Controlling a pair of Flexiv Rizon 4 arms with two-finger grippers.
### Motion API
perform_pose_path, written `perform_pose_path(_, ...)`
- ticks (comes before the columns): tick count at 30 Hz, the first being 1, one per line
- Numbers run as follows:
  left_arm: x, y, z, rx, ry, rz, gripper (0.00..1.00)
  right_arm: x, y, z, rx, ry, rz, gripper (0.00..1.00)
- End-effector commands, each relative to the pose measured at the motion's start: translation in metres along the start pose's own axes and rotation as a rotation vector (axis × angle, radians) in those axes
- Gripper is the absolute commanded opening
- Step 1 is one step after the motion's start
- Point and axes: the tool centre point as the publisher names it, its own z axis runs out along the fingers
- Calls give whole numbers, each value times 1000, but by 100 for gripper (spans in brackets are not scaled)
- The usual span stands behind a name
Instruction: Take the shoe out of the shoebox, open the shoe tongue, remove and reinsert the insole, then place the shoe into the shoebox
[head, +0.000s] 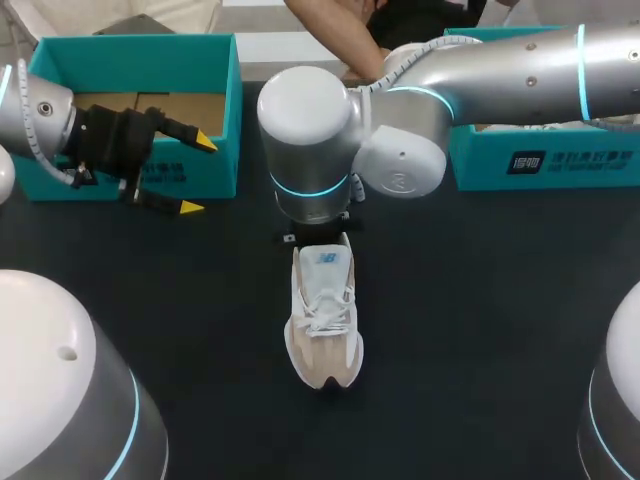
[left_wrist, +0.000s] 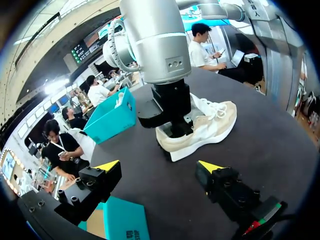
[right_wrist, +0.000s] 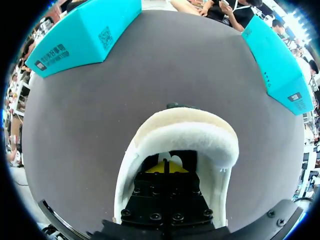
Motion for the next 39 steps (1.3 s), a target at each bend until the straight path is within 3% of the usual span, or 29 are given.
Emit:
perform_pose_path(1, 1, -1, 0, -5, 1, 0, 100, -3, -5, -15, 18, -16, 19, 0)
perform_pose_path(6, 1, -1, 0, -5, 1, 0, 100, -11, -11, -46, 119, -24, 35, 0)
perform_pose_path(10, 1, -1, 0, -5, 1, 0, 100, -10, -21, -58, 231, 37, 63, 0)
perform_pose_path(16, 1, -1, 0, -5, 1, 0, 100, -2, -38, -62, 350, 62, 77, 0)
perform_pose_path(21, 1, -1, 0, -5, 1, 0, 100, -3, -49, -57, 381, 70, 109, 0)
perform_pose_path(22, 1, -1, 0, -5, 1, 0, 100, -4, -50, -57, 378, 72, 112, 12)
perform_pose_path(23, 1, -1, 0, -5, 1, 0, 100, -4, -50, -57, 384, 78, 116, 71)
perform_pose_path(24, 1, -1, 0, -5, 1, 0, 100, -4, -50, -57, 381, 69, 122, 100)
perform_pose_path(39, 1, -1, 0, -5, 1, 0, 100, 1, -50, -53, 399, 113, 72, 100)
